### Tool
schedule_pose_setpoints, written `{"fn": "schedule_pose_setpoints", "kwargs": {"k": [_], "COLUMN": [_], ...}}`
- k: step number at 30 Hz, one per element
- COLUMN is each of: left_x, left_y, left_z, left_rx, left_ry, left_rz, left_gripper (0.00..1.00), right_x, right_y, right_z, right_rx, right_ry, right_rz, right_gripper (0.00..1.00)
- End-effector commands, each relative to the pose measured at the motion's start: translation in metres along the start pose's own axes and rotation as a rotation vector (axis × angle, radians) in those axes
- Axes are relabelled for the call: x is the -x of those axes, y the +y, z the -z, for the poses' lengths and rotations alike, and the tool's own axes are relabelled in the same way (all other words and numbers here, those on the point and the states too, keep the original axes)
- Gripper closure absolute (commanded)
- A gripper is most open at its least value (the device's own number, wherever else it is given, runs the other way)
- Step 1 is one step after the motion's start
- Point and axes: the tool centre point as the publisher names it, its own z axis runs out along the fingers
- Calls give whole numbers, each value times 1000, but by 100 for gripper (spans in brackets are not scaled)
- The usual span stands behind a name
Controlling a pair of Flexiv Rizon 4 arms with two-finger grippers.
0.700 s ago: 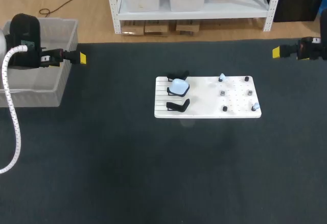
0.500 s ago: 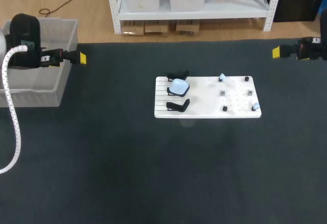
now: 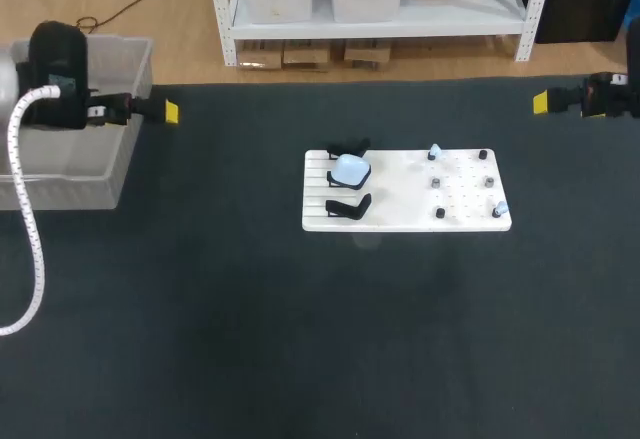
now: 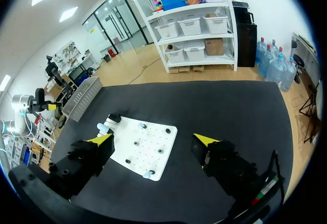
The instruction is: Pick up each earbud case from the left stands, insert the matching earbuds, close the lid, and place the case in the box.
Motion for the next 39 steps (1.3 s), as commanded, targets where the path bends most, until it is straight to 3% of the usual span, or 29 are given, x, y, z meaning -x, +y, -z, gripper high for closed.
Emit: {"fn": "schedule_pose_setpoints", "kwargs": {"k": [1,8,15,18,28,33,39], "left_x": [-6,5,15,18,31,34,31], "left_y": [-1,-20,-26,-27,-32,-35,-44], "left_z": [13,21,20,14,-21,-47,-58], "left_rx": [-233,-311,-445,-454,-499,-521,-611], "left_ry": [-14,-8,20,39,83,103,104], "left_rz": [-165,-443,-631,-692,-840,-870,-864], "left_gripper": [0,0,0,0,0,0,0], "right_x": [0,0,0,0,0,0,0], "right_y": [0,0,0,0,0,0,0], "right_z": [0,0,0,0,0,0,0], "right_rx": [0,0,0,0,0,0,0], "right_ry": [0,0,0,0,0,0,0], "right_rz": [0,0,0,0,0,0,0], "right_gripper": [0,0,0,0,0,0,0]}}
